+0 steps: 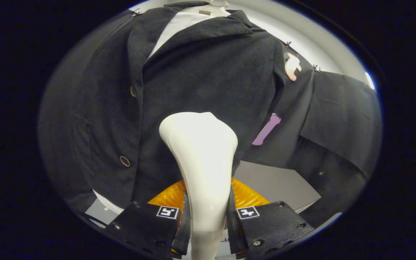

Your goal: Iron the clothes twice with a garment steamer, once on the left side and once on the right side.

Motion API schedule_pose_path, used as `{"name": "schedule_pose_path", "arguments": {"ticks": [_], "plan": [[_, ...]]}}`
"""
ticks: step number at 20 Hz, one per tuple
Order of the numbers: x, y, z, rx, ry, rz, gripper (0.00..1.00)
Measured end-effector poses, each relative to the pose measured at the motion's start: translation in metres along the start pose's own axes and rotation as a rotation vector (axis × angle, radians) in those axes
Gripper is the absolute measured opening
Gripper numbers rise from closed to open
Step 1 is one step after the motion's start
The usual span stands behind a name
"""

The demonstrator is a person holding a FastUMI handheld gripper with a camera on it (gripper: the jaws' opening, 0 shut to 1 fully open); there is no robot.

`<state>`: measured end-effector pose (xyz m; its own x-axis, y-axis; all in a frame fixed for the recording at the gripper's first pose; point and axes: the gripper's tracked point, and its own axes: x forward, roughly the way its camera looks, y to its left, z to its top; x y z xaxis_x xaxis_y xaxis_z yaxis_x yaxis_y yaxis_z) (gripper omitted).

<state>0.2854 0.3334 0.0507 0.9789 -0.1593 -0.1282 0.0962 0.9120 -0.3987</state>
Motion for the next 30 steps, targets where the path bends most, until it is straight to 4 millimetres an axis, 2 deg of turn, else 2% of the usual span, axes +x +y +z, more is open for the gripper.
{"name": "schedule_pose_path", "arguments": {"ticks": [12, 23, 27, 30], "plan": [[0.005, 0.008, -0.023, 0.092, 0.071, 0.033, 0.45], [0.009, 0.025, -0.046, 0.134, 0.094, 0.064, 0.45], [0.007, 0.041, -0.069, 0.156, 0.136, 0.096, 0.45], [0.011, 0.043, -0.088, 0.164, 0.174, 0.114, 0.45]]}}
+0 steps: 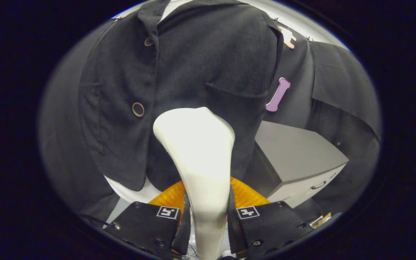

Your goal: Iron the clothes twice with a garment steamer, once on the left side and once on the right side.

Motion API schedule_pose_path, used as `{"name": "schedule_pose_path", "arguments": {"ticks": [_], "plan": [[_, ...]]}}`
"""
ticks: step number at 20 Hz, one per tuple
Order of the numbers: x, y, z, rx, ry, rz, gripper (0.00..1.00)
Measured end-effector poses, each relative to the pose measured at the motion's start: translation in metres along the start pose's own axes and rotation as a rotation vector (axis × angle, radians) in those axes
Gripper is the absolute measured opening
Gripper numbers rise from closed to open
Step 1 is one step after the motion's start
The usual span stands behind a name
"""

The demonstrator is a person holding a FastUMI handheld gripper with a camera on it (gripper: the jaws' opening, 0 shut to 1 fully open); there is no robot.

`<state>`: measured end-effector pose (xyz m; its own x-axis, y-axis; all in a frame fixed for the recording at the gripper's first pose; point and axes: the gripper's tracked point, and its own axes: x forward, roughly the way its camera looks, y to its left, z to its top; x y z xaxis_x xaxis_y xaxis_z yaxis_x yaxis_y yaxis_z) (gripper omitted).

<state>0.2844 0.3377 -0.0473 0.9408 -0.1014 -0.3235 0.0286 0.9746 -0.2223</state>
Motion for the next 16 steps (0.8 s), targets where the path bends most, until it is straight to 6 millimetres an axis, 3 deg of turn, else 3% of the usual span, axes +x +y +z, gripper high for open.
{"name": "schedule_pose_path", "arguments": {"ticks": [4, 8, 11, 16], "plan": [[0.007, 0.004, -0.020, 0.022, 0.038, 0.034, 0.45], [0.000, 0.002, -0.018, 0.045, 0.045, 0.050, 0.45], [-0.016, -0.009, 0.000, 0.074, 0.020, 0.061, 0.45], [-0.068, -0.024, 0.060, 0.124, -0.093, 0.095, 0.45]]}}
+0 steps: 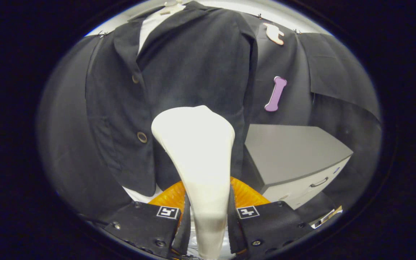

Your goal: Iron the clothes twice with a garment steamer, once on the left side and once on the right side.

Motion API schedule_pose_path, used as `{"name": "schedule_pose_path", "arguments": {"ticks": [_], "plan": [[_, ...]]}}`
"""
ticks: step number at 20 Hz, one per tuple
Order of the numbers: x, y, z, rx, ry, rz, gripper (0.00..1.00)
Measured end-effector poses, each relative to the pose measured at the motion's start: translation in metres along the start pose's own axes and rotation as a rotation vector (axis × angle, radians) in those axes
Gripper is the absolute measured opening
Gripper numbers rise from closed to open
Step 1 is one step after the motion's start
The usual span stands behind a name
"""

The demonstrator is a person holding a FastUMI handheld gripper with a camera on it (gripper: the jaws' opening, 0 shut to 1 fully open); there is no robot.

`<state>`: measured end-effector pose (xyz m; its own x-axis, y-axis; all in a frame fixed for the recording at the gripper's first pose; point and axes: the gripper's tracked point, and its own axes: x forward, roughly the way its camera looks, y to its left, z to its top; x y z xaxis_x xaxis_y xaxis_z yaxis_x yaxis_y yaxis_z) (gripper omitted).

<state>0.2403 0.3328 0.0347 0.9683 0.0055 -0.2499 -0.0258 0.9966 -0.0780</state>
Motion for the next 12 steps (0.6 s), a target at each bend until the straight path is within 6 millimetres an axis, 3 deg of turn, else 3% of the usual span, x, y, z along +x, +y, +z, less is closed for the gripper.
{"name": "schedule_pose_path", "arguments": {"ticks": [6, 12], "plan": [[-0.056, 0.015, 0.091, 0.040, -0.133, 0.034, 0.45], [-0.083, 0.059, 0.166, 0.060, -0.225, 0.060, 0.45]]}}
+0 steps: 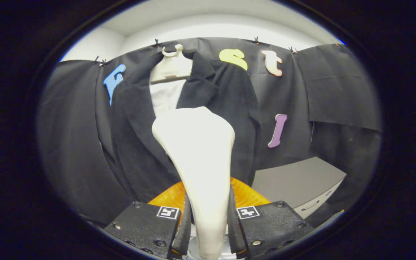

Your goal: Iron the clothes twice with a garment steamer, once on the left side and once on the right side.

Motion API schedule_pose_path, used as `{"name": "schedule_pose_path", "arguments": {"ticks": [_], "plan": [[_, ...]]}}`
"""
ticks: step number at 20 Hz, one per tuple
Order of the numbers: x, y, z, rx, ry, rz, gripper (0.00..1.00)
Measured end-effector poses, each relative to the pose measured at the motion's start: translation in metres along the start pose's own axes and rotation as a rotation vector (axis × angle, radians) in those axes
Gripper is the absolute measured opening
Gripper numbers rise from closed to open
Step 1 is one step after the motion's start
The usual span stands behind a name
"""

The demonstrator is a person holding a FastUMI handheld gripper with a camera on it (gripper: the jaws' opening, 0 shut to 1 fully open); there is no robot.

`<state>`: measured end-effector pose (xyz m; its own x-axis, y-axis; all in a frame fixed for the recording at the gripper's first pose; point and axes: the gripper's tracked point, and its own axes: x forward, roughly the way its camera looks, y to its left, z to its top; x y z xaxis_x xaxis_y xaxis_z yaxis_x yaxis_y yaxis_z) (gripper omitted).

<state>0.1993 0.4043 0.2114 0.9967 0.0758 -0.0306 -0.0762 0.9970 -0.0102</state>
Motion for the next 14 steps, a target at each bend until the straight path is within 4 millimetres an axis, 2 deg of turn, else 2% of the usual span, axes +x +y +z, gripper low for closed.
{"name": "schedule_pose_path", "arguments": {"ticks": [5, 8, 11, 14], "plan": [[-0.004, 0.056, 0.067, 0.006, -0.077, 0.023, 0.45], [0.001, 0.091, 0.096, -0.024, -0.114, 0.029, 0.45], [0.012, 0.121, 0.116, -0.057, -0.130, 0.021, 0.45], [0.022, 0.147, 0.125, -0.071, -0.129, 0.019, 0.45]]}}
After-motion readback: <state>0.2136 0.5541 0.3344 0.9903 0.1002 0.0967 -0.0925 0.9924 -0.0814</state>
